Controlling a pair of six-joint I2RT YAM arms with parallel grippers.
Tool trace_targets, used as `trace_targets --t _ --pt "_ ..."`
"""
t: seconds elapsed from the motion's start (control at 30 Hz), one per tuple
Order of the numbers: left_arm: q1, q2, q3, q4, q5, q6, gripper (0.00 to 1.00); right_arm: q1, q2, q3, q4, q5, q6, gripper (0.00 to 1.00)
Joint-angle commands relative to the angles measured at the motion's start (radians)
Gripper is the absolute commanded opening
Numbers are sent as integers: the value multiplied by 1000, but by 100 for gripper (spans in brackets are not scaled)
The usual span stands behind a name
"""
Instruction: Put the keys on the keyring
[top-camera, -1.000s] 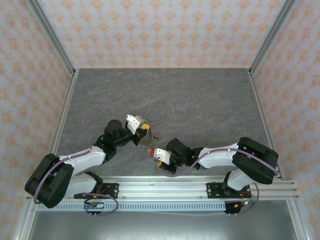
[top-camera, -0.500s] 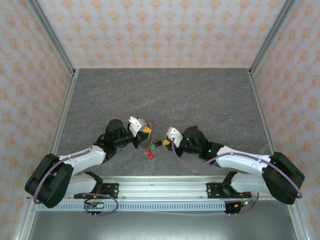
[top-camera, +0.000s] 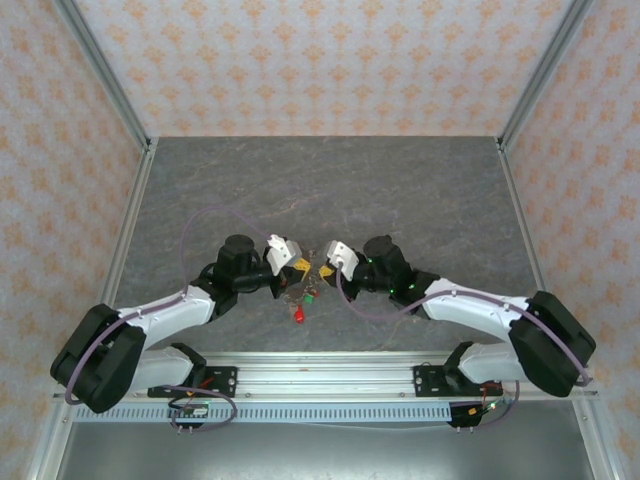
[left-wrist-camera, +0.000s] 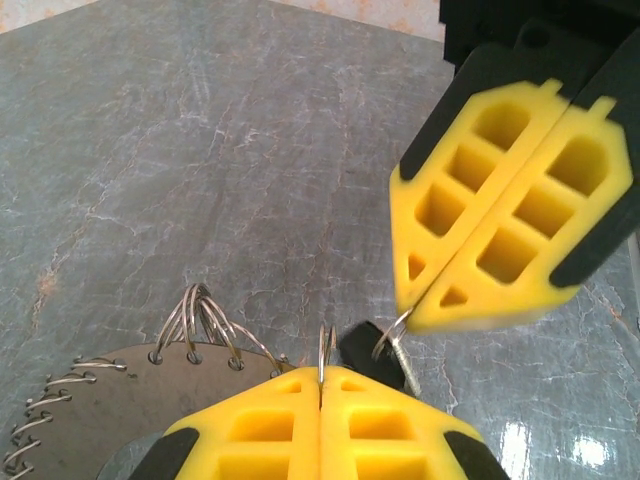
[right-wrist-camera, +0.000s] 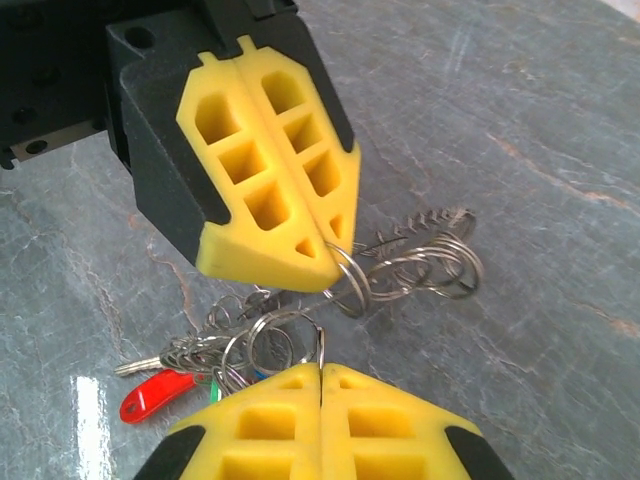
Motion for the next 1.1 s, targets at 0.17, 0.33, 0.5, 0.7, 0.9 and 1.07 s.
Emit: trace_targets --t 0.17,0.33,0.5,0.7,0.9,1.07 --pt "-11 22 48 -7 25 33 0 -2 42 51 102 -73 -20 0" --pt "-11 33 53 -6 24 34 0 -2 38 44 129 -60 -15 0" --pt "-13 37 58 -13 21 37 0 -2 44 41 145 -44 -12 0" --pt "-13 23 51 -26 1 38 0 -2 24 21 163 10 -16 0" --pt "-12 12 49 -33 0 42 0 -2 23 22 153 -11 -15 0" --pt "-12 10 51 -34 -8 40 0 -2 18 14 160 -7 -5 0"
